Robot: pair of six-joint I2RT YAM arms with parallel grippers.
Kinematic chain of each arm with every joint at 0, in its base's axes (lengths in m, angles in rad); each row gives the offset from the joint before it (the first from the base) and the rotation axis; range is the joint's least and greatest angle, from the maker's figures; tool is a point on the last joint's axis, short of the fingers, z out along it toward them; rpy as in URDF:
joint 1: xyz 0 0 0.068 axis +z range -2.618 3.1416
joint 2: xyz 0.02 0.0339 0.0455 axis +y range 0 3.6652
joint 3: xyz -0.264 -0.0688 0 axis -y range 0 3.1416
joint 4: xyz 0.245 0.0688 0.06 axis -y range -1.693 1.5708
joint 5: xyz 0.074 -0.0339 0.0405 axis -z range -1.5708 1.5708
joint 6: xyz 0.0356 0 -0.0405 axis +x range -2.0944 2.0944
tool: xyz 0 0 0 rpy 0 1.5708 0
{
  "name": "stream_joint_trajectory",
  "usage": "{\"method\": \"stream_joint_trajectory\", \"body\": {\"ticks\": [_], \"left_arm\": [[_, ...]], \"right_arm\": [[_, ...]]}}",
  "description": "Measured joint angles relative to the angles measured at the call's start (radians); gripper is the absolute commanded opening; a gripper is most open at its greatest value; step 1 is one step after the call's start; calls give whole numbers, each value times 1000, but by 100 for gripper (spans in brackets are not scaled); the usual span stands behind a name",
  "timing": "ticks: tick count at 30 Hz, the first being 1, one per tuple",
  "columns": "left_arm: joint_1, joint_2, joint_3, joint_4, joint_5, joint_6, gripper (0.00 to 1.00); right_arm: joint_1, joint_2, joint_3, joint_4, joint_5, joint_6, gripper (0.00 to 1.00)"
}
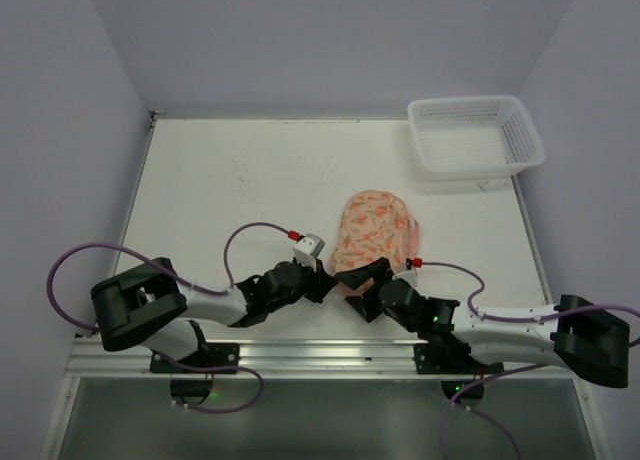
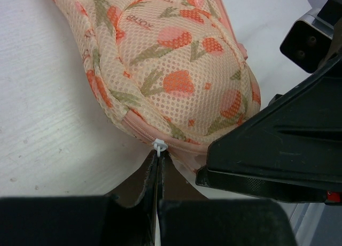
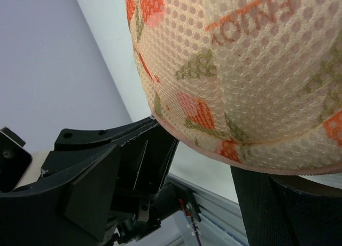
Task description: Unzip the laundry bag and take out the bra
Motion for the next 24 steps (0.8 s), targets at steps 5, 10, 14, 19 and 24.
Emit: {"method": "stream_joint_trajectory", "body": {"ticks": [5, 10, 14, 19, 24], "left_arm": [[0, 3, 0, 1, 0, 0, 0], [0, 3, 0, 3, -2, 0, 0], [0, 3, 0, 4, -3, 0, 0], [0, -9, -12, 4, -6, 0, 0], [0, -14, -25, 4, -6, 1, 0]], "right_arm": [[16, 27, 0, 15, 4, 37, 84], [45, 65, 0, 42, 14, 74, 84], [53, 101, 0, 62, 26, 99, 83], [53, 108, -7, 71, 61, 122, 81], [53, 87, -13, 35, 125, 134, 79]]}}
